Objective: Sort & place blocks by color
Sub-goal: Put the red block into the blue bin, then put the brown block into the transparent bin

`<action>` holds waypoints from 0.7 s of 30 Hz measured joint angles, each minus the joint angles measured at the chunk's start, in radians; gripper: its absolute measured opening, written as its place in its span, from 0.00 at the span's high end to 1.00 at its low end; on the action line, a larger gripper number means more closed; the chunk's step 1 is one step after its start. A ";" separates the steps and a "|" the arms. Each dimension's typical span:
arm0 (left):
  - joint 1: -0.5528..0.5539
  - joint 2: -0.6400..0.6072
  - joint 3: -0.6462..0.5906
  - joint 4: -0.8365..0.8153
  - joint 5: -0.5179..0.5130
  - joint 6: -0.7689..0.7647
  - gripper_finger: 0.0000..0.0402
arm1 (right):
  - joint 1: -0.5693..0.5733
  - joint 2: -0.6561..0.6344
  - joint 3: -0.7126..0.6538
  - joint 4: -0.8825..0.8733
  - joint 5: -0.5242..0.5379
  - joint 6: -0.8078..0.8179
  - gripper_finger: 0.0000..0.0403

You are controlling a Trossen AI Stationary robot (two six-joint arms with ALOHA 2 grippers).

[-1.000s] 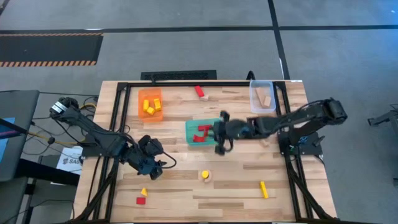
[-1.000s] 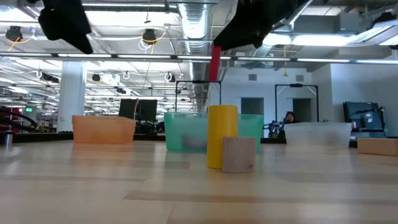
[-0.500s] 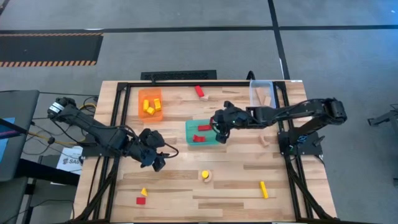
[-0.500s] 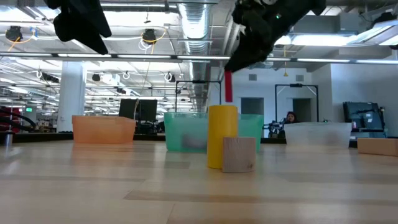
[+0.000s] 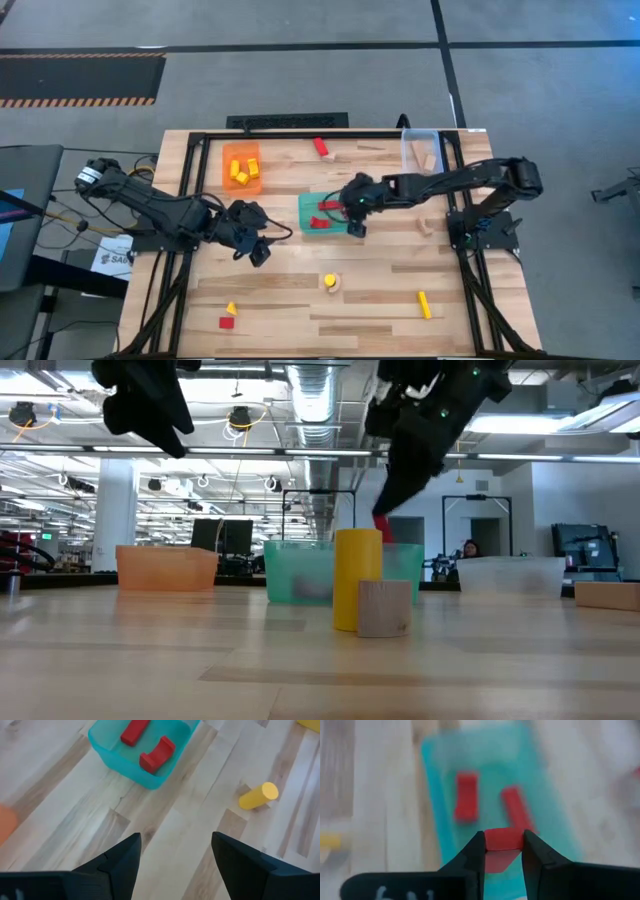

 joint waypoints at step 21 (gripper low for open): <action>0.002 0.000 0.000 -0.037 0.018 0.031 0.43 | -0.011 0.046 0.233 -0.223 -0.018 0.067 0.32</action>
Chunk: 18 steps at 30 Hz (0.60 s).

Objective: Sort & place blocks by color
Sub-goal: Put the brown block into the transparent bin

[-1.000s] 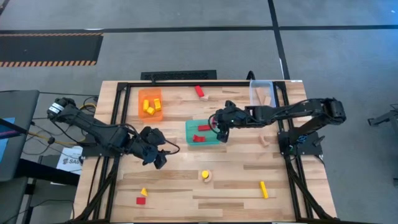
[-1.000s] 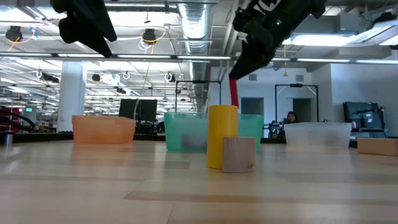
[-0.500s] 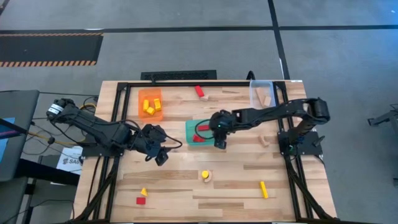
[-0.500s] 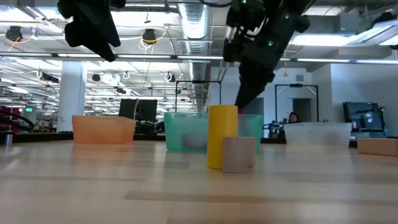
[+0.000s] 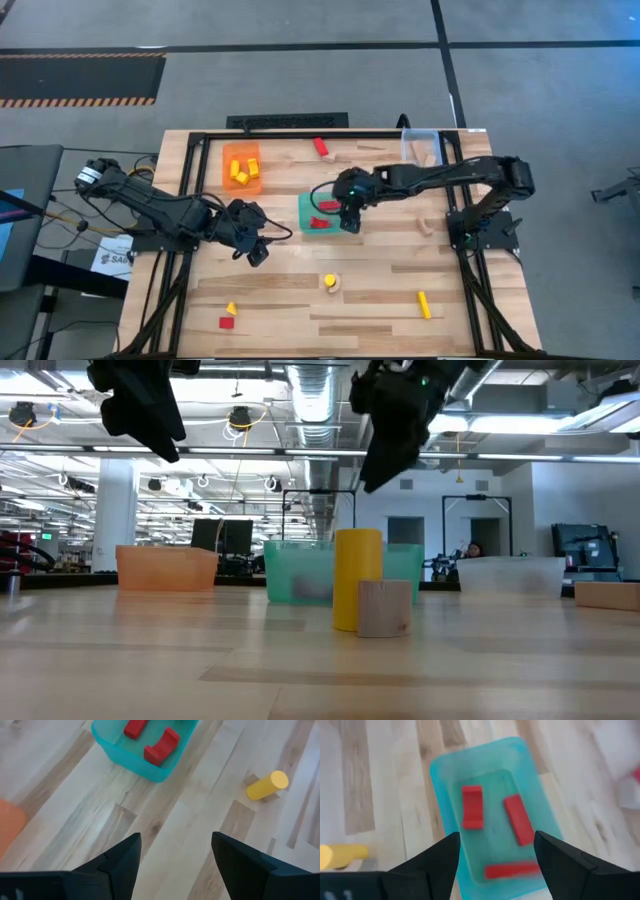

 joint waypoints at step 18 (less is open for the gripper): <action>0.000 0.001 -0.002 -0.023 -0.008 0.007 0.43 | 0.055 -0.142 0.012 -0.556 0.030 0.330 0.32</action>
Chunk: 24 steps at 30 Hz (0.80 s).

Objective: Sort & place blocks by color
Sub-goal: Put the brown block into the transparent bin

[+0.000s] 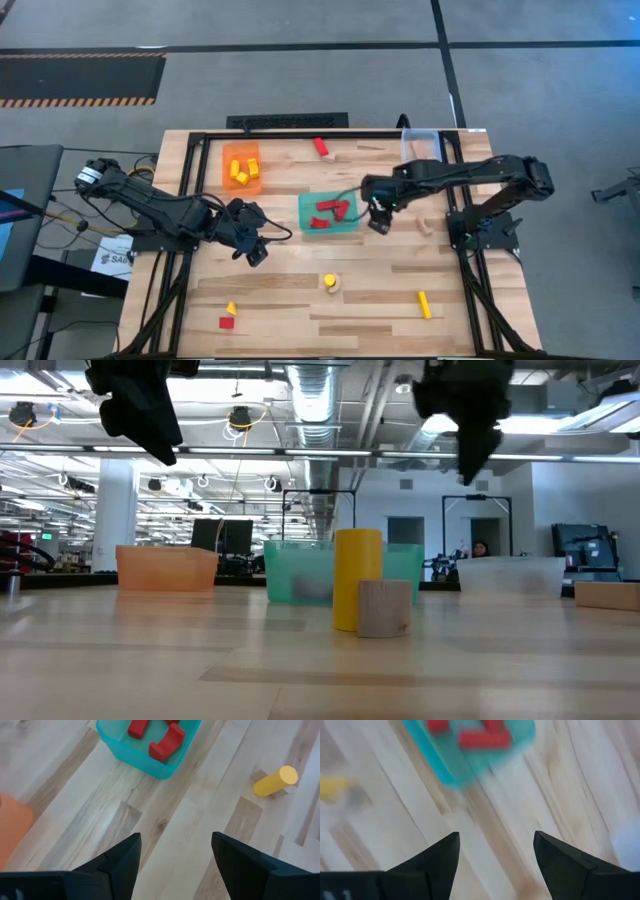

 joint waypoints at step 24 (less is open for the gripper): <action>0.032 0.000 -0.001 0.005 -0.012 0.066 0.43 | -0.041 -0.270 -0.568 -0.012 -0.005 0.586 0.32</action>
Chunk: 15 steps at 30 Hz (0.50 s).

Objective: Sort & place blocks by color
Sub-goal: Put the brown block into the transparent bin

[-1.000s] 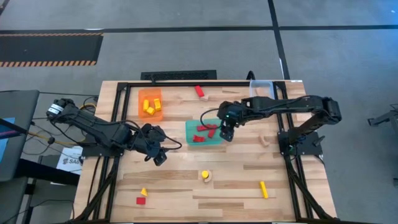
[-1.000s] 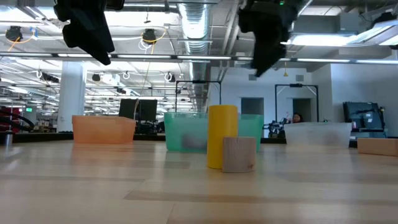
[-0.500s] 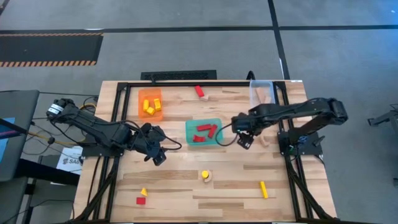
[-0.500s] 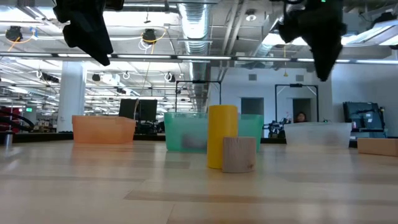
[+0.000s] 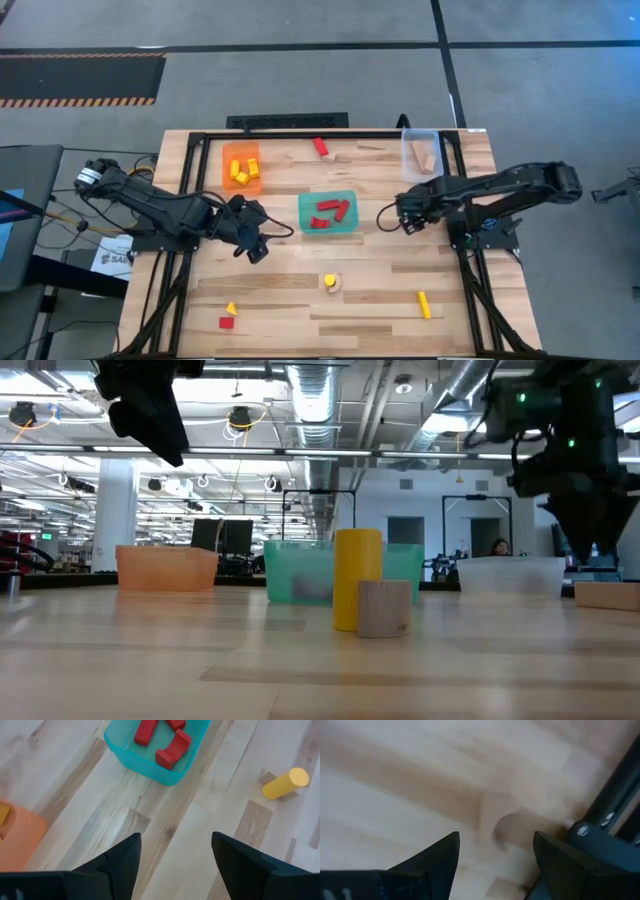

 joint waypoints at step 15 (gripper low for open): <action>0.017 0.000 0.000 0.010 0.029 -0.010 0.43 | -0.028 0.124 -0.155 0.344 -0.085 -0.029 0.45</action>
